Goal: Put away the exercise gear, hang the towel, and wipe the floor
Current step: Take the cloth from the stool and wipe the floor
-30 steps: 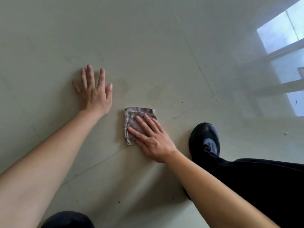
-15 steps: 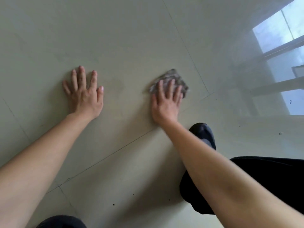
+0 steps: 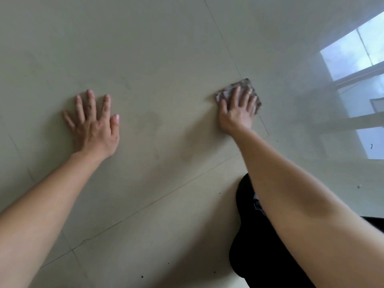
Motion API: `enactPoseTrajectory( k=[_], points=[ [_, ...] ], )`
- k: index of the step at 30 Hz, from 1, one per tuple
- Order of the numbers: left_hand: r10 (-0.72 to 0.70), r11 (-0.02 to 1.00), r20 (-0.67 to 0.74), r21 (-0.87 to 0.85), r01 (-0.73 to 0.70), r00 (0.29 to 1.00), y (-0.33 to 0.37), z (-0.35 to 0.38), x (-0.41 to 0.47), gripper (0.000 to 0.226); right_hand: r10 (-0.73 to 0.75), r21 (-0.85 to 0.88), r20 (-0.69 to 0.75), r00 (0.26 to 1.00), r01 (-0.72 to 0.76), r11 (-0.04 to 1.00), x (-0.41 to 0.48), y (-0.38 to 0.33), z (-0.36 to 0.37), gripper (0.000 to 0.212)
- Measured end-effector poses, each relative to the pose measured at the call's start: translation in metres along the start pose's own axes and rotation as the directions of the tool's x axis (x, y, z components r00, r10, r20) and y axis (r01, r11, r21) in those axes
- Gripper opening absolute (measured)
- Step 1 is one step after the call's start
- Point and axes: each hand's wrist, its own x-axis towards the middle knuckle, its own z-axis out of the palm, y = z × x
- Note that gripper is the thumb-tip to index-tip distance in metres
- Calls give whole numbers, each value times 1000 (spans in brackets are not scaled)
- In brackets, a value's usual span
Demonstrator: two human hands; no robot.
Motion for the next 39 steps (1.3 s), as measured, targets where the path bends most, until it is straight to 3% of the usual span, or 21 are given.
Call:
enactPoseTrajectory(
  k=[3,6,8,9,10,11,13,15,18,21,23,25,28,29,31,33,34,36,37,39],
  points=[
    [3,1000,-12,-6,-3,1000,1,-1,4,59,-328,-35,-2,945,327,944,-51,-59,40,67],
    [-2,1000,-30,-2,2,1000,3,0,4,57,-677,-126,112,727,686,716,-84,-95,60,65],
    [-6,1000,-25,-4,6,1000,1,2,4,58,-806,-184,162,570,820,543,-74,-93,59,63],
    [-4,1000,-19,-5,4,1000,1,3,4,59,-825,-201,150,545,834,514,-61,-88,55,62],
    [1,1000,-13,-5,-1,1000,0,3,4,59,-803,-204,114,586,804,558,-43,-81,48,61],
    [8,1000,-5,-3,-8,1000,-1,3,5,60,-728,-185,54,683,723,665,-22,-73,39,61],
    [21,1000,9,7,-21,1000,-3,1,6,61,-437,-120,-38,899,430,895,23,-54,13,63],
    [36,999,5,18,-36,999,-3,-1,6,60,-142,-61,-45,989,139,988,56,-37,-12,66],
    [31,999,-55,14,-31,998,-4,-4,9,54,20,-1,-43,999,-20,1000,66,-53,-15,65],
    [0,1000,-187,-16,-4,982,-2,-10,20,44,-218,-37,-65,974,216,976,34,-108,17,62],
    [-26,999,-252,-47,15,967,-3,-13,37,42,-473,-86,-17,881,470,879,10,-144,34,61],
    [-33,999,-280,-37,23,959,-4,-14,55,43,-670,-136,63,740,672,728,-2,-164,41,60],
    [-48,999,-232,-33,41,972,-1,-17,83,50,-835,-189,122,537,838,512,24,-158,34,58],
    [-59,998,-203,-35,53,977,1,-19,93,53,-835,-188,93,543,833,521,43,-151,29,58],
    [-73,997,-151,-44,67,986,2,-18,110,59,-705,-157,-42,708,693,704,90,-135,11,58],
    [-79,996,-114,-59,73,990,0,-14,119,63,-380,-76,-109,918,374,924,129,-123,-12,62],
    [-74,997,-112,-47,69,991,-1,-10,119,64,-214,-37,-103,971,211,977,141,-121,-19,64],
    [-58,998,-138,4,59,989,-2,-2,115,61,-56,7,-103,993,57,998,143,-135,-19,65],
    [-60,998,-150,21,63,987,-2,0,114,60,-70,10,-122,990,71,997,135,-150,-13,64],
    [-74,996,-163,32,80,984,-1,0,114,58,-249,-30,-146,957,247,968,109,-186,10,62]
  ],
)
